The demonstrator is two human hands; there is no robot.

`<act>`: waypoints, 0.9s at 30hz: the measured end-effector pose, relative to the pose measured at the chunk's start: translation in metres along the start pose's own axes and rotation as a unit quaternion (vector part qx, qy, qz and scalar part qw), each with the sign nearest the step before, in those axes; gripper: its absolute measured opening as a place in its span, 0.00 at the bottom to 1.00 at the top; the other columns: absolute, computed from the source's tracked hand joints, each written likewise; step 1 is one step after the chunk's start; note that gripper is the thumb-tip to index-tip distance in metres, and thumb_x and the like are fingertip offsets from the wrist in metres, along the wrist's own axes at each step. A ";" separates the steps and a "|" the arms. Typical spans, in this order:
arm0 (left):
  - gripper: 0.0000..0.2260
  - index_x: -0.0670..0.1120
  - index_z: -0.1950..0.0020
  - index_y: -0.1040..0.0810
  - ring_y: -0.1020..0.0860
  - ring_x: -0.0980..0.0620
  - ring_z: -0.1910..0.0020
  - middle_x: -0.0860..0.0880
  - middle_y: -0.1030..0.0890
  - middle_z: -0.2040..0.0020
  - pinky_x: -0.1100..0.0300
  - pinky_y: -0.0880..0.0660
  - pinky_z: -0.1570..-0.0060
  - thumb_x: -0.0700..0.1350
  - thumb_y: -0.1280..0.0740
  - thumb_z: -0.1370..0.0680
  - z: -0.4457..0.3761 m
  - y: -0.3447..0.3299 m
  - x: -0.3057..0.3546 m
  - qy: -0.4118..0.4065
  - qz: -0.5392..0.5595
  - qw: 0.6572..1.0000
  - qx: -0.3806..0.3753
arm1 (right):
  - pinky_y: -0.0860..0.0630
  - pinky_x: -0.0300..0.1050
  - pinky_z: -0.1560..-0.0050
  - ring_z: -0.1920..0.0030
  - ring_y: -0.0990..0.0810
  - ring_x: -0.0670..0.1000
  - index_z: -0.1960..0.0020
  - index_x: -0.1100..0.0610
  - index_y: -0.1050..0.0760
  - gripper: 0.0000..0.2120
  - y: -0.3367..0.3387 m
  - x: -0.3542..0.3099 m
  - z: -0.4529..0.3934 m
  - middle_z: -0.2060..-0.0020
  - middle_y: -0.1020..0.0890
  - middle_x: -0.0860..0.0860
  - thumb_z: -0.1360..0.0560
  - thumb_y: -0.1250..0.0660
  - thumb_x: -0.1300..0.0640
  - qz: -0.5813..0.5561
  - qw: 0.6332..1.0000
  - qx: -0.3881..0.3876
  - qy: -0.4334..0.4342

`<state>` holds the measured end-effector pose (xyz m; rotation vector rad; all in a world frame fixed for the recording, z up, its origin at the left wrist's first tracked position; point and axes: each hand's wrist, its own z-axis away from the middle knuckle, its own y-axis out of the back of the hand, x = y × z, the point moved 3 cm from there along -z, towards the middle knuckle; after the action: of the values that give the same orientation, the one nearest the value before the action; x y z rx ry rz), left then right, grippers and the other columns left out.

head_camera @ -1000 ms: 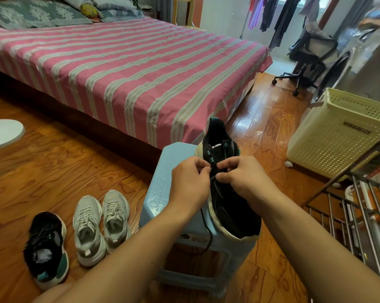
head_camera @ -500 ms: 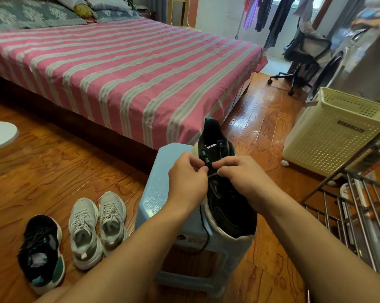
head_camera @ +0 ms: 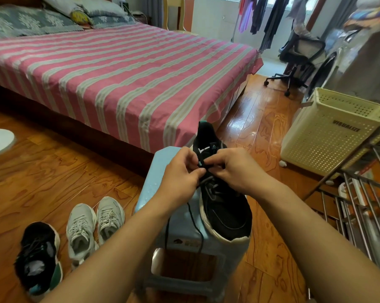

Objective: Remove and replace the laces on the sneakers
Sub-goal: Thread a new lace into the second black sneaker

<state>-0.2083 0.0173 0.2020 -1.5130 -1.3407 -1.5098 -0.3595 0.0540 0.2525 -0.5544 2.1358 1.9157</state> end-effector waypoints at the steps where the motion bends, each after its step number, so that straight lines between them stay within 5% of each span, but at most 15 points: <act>1: 0.11 0.45 0.52 0.28 0.23 0.52 0.63 0.47 0.23 0.61 0.47 0.21 0.57 0.33 0.29 0.23 -0.002 0.001 0.000 -0.001 0.016 1.000 -0.018 | 0.30 0.36 0.55 0.57 0.22 0.42 0.45 0.46 0.15 0.12 0.000 0.001 0.000 0.63 0.23 0.36 0.25 0.28 0.59 0.006 1.000 0.004 0.007; 3: 0.12 0.46 0.46 0.28 0.23 0.54 0.66 0.46 0.23 0.62 0.54 0.23 0.64 0.33 0.30 0.21 -0.003 0.003 0.002 -0.008 0.037 0.997 -0.064 | 0.28 0.38 0.56 0.59 0.22 0.43 0.48 0.50 0.14 0.09 -0.001 0.004 0.000 0.62 0.22 0.39 0.25 0.27 0.59 0.008 1.000 0.029 0.008; 6: 0.26 0.64 0.31 0.30 0.24 0.59 0.66 0.54 0.23 0.63 0.62 0.24 0.62 0.35 0.33 0.20 -0.003 0.009 0.008 -0.074 -0.036 0.989 -0.125 | 0.26 0.41 0.60 0.66 0.25 0.38 0.52 0.52 0.15 0.05 -0.004 0.002 0.002 0.60 0.22 0.43 0.25 0.28 0.59 -0.018 0.999 0.050 0.005; 8: 0.24 0.65 0.35 0.25 0.24 0.62 0.64 0.61 0.21 0.62 0.63 0.26 0.57 0.36 0.37 0.19 -0.006 0.010 0.009 -0.092 -0.067 0.984 -0.138 | 0.25 0.46 0.57 0.62 0.23 0.45 0.54 0.52 0.16 0.04 -0.009 -0.006 0.005 0.61 0.23 0.45 0.25 0.29 0.59 0.016 0.999 0.049 0.014; 10: 0.16 0.58 0.47 0.18 0.24 0.59 0.63 0.59 0.21 0.63 0.53 0.25 0.57 0.41 0.41 0.21 -0.007 0.009 0.008 -0.072 -0.047 0.988 -0.130 | 0.24 0.50 0.54 0.57 0.20 0.51 0.55 0.53 0.18 0.03 -0.004 -0.009 0.009 0.60 0.20 0.48 0.25 0.30 0.60 0.033 0.996 0.079 0.014; 12: 0.12 0.53 0.54 0.20 0.25 0.52 0.64 0.55 0.23 0.65 0.44 0.23 0.58 0.44 0.43 0.24 -0.007 0.011 0.009 -0.073 -0.056 0.989 -0.119 | 0.20 0.51 0.59 0.62 0.17 0.52 0.55 0.53 0.20 0.05 0.023 0.006 0.015 0.60 0.18 0.51 0.23 0.32 0.62 -0.080 0.972 0.207 -0.079; 15: 0.12 0.48 0.57 0.20 0.26 0.48 0.65 0.52 0.24 0.66 0.41 0.23 0.59 0.45 0.44 0.24 -0.007 0.019 0.007 -0.063 -0.029 0.991 -0.115 | 0.16 0.53 0.56 0.60 0.16 0.52 0.48 0.55 0.21 0.05 0.063 0.076 0.046 0.55 0.18 0.54 0.20 0.36 0.60 -0.241 0.810 0.420 -0.331; 17: 0.13 0.45 0.56 0.20 0.27 0.44 0.64 0.45 0.23 0.64 0.41 0.23 0.59 0.45 0.44 0.24 -0.005 0.023 0.008 -0.054 -0.012 0.992 -0.115 | 0.20 0.57 0.44 0.48 0.18 0.58 0.42 0.56 0.20 0.10 0.059 0.106 0.059 0.47 0.18 0.57 0.21 0.36 0.59 -0.118 0.823 0.355 -0.427; 20: 0.13 0.41 0.51 0.20 0.28 0.46 0.63 0.39 0.24 0.61 0.49 0.26 0.60 0.41 0.44 0.19 -0.003 0.023 0.010 -0.029 0.022 0.990 -0.134 | 0.26 0.55 0.35 0.40 0.24 0.58 0.32 0.52 0.25 0.19 0.033 0.089 0.042 0.37 0.25 0.56 0.22 0.35 0.59 -0.004 0.919 0.238 -0.314; 22: 0.15 0.40 0.48 0.19 0.27 0.49 0.61 0.37 0.24 0.59 0.53 0.26 0.59 0.36 0.46 0.16 -0.002 0.022 0.009 -0.015 0.032 0.989 -0.145 | 0.26 0.44 0.39 0.46 0.23 0.49 0.40 0.51 0.18 0.12 0.034 0.049 0.025 0.47 0.22 0.51 0.23 0.30 0.58 -0.014 0.960 0.253 -0.116; 24: 0.16 0.42 0.45 0.18 0.24 0.52 0.60 0.40 0.21 0.56 0.55 0.23 0.56 0.41 0.46 0.16 -0.002 0.024 0.006 -0.010 0.029 0.988 -0.153 | 0.29 0.38 0.45 0.50 0.25 0.49 0.49 0.51 0.15 0.07 0.023 0.016 0.018 0.53 0.23 0.49 0.27 0.24 0.56 0.019 0.983 0.180 0.037; 27: 0.19 0.49 0.44 0.18 0.21 0.55 0.56 0.53 0.18 0.56 0.53 0.20 0.50 0.51 0.47 0.20 -0.004 0.029 0.003 -0.007 0.010 0.987 -0.160 | 0.27 0.49 0.49 0.49 0.28 0.54 0.54 0.53 0.17 0.07 -0.004 0.002 0.018 0.53 0.25 0.50 0.30 0.22 0.54 0.105 0.986 0.102 0.075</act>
<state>-0.1839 0.0053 0.2124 -1.7274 -1.1264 -1.7687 -0.3616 0.0713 0.2461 -0.4632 2.5415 1.7731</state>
